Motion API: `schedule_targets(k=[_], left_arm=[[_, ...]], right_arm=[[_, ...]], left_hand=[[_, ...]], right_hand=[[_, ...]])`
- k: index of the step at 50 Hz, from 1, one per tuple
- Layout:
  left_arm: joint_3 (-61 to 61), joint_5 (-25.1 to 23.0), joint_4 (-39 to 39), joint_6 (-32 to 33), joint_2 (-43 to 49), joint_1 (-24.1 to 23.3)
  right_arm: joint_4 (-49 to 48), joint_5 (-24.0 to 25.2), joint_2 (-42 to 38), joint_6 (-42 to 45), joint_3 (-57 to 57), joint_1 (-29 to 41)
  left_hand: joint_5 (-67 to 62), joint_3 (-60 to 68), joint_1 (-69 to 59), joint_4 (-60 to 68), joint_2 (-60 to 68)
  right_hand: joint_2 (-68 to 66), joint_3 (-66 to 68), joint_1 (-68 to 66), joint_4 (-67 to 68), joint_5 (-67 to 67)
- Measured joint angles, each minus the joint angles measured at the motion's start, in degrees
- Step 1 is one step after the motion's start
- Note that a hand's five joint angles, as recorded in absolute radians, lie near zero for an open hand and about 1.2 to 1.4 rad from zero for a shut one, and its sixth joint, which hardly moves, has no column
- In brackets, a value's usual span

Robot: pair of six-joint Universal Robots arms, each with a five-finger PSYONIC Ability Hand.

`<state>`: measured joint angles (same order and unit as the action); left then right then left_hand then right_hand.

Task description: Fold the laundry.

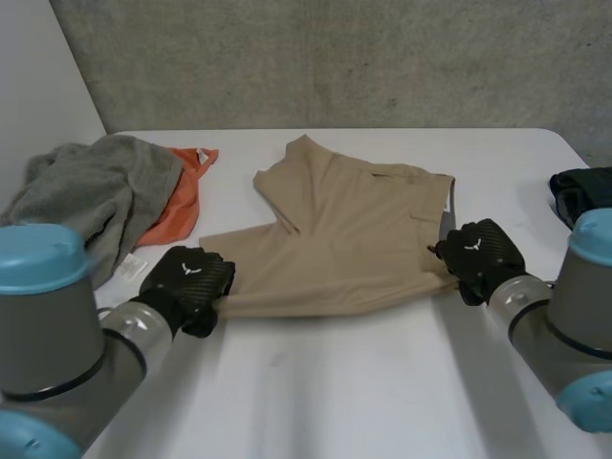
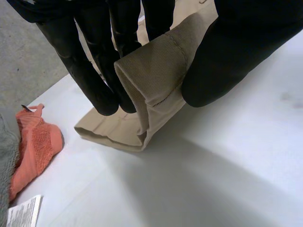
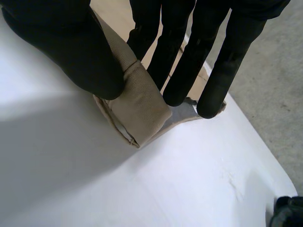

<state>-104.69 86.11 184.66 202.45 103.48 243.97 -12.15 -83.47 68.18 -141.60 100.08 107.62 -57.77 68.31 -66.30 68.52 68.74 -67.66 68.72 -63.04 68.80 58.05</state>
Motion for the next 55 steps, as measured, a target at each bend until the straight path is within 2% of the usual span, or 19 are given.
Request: schedule_targets(k=[6,9,12,14,15,16,17,19,22,29,31,32,34,39,40,49,55], left_arm=[[-2.7,1.1,-10.5,1.2,-8.1,-2.3],[-3.8,2.1,-16.8,2.7,-11.1,-3.9],[-4.3,2.9,-21.9,4.2,-12.8,-5.0],[-4.4,3.3,-24.9,5.0,-13.4,-5.5],[-4.3,3.4,-26.7,5.5,-13.7,-5.8],[-4.2,3.3,-27.6,5.8,-13.7,-6.0],[-3.9,3.1,-28.1,6.0,-13.7,-6.0],[-3.1,2.5,-27.9,6.2,-13.5,-5.8],[-1.0,0.7,-24.6,5.9,-12.3,-4.2],[7.5,-5.0,-14.4,2.6,-5.2,1.4],[10.0,-6.6,-12.7,1.4,-2.7,2.3],[12.1,-8.0,-11.7,0.4,-0.4,2.9],[15.5,-10.0,-10.5,-0.9,3.2,3.5],[23.1,-13.3,-9.5,-2.4,11.1,3.9],[27.5,-14.6,-9.5,-2.6,15.6,3.9],[43.6,-18.0,-9.8,1.2,31.3,2.6],[52.7,-17.6,-10.7,8.7,40.0,1.2]], right_arm=[[14.5,-0.3,7.0,3.2,0.3,-0.1],[26.4,-0.1,11.0,6.2,0.2,-0.7],[33.6,0.1,13.0,8.3,0.2,-1.2],[37.0,0.4,13.8,9.4,0.2,-1.5],[39.0,0.8,14.4,10.3,0.2,-1.7],[39.8,1.1,14.6,10.7,0.3,-1.8],[40.1,1.5,14.8,11.1,0.5,-1.9],[39.6,2.0,14.7,11.4,0.8,-2.0],[36.4,2.5,13.6,11.1,1.4,-2.0],[30.1,1.9,11.1,7.8,2.1,-2.0],[29.2,1.7,10.7,6.8,2.2,-1.9],[28.5,1.7,10.4,5.9,2.3,-1.8],[27.6,1.6,10.0,4.8,2.5,-1.7],[25.6,1.5,9.4,3.1,3.2,-1.4],[24.4,1.5,8.9,2.5,3.7,-1.2],[20.5,1.3,7.2,2.1,5.5,-0.5],[19.6,1.0,6.8,2.0,5.8,-0.8]], left_hand=[[0.0,0.0,0.0,0.0,0.0],[0.0,0.0,0.0,0.0,0.0],[0.0,-0.1,0.1,-0.1,-0.2],[4.1,-5.0,3.0,-4.7,-5.3],[20.4,-20.9,21.4,-21.3,-21.5],[28.8,-29.2,31.1,-29.8,-29.9],[39.5,-39.7,42.8,-40.5,-41.6],[51.3,-51.2,52.9,-52.2,-52.0],[54.6,-54.3,53.8,-55.3,-55.2],[51.9,-52.7,50.5,-52.8,-52.6],[47.7,-48.3,45.5,-48.5,-48.5],[39.7,-40.1,37.1,-40.5,-40.5],[34.1,-34.8,31.2,-34.8,-34.9],[24.8,-25.2,21.7,-25.3,-25.5],[21.9,-22.2,19.3,-22.4,-22.5],[28.9,-28.9,27.0,-29.9,-29.5],[29.2,-29.2,27.0,-30.2,-29.9]], right_hand=[[0.0,0.0,0.0,0.0,0.0],[0.0,0.0,0.0,0.0,0.0],[0.0,0.0,0.0,0.0,0.0],[0.0,0.0,0.0,0.0,0.0],[0.0,0.0,0.0,0.0,0.0],[0.0,0.0,0.0,0.0,0.0],[0.0,0.1,0.0,0.0,0.0],[0.0,0.2,0.0,0.0,0.0],[0.0,0.2,0.0,0.0,0.0],[0.0,0.2,0.1,0.0,0.0],[0.0,0.2,0.1,0.0,0.0],[0.0,0.2,0.1,0.0,0.0],[0.0,0.2,0.1,0.0,0.0],[0.0,0.2,0.1,0.0,0.0],[0.0,0.2,0.1,0.0,0.0],[0.0,0.2,0.1,0.0,0.0],[0.0,0.2,0.1,0.0,0.0]])
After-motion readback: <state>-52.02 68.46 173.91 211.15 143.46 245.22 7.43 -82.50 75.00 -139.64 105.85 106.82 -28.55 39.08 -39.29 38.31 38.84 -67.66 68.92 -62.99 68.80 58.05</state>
